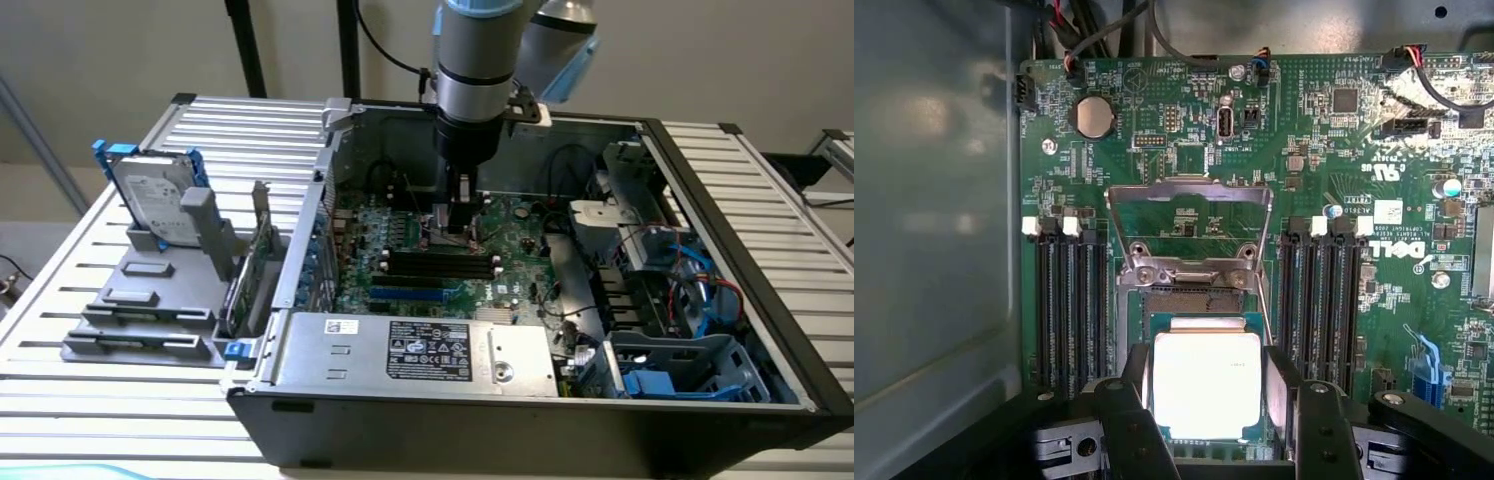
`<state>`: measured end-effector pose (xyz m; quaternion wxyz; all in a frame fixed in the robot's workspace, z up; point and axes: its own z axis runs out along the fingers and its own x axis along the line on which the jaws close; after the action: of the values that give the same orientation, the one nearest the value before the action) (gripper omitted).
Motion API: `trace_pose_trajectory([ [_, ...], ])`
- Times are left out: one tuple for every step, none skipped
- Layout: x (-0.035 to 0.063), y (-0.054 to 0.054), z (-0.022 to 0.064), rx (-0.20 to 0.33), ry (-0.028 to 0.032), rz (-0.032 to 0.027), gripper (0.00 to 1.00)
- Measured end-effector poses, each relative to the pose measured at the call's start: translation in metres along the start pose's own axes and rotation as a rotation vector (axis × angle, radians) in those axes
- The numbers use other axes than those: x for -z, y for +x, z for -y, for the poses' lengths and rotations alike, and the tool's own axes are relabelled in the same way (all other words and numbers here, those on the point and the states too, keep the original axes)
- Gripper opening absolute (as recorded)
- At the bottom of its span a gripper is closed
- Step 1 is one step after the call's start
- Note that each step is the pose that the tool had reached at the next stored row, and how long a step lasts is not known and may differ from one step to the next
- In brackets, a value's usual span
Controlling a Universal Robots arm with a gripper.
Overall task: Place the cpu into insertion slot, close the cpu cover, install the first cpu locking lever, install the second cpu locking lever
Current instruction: 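Place the cpu into insertion slot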
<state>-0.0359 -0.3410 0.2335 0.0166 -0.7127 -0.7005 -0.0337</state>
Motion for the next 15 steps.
trace_pose_trajectory([
  [-0.0014,0.0,0.0,0.0,-0.0003,0.0,0.55],
  [-0.0027,0.0,0.0001,0.0,-0.0004,0.0001,0.55],
  [-0.004,0.0,0.0001,0.0,-0.0006,0.0001,0.55],
  [-0.0054,0.0,0.0001,0.0,-0.0007,0.0001,0.55],
  [-0.0067,0.0,0.0002,0.0,-0.0007,0.0002,0.55],
  [-0.0079,-0.001,0.0002,0.0,-0.0007,0.0002,0.55],
  [-0.0088,0.0,0.0002,0.0,-0.0008,0.0002,0.55],
  [-0.0096,0.0,0.0002,0.0,-0.0008,0.0002,0.55],
  [-0.0105,0.0,0.0003,0.0,-0.0008,0.0001,0.55],
  [-0.0112,0.0,0.0003,0.0,-0.0008,0.0002,0.55],
  [-0.0119,0.0,0.0003,0.0,-0.0008,0.0002,0.55],
  [-0.0126,0.0,0.0003,0.0,-0.0007,0.0003,0.55],
  [-0.0132,0.001,0.0003,0.0,-0.0008,0.0001,0.55],
  [-0.0138,0.001,0.0003,0.0,-0.0008,0.0001,0.55],
  [-0.0144,0.001,0.0003,0.0,-0.0008,0.0001,0.55],
])
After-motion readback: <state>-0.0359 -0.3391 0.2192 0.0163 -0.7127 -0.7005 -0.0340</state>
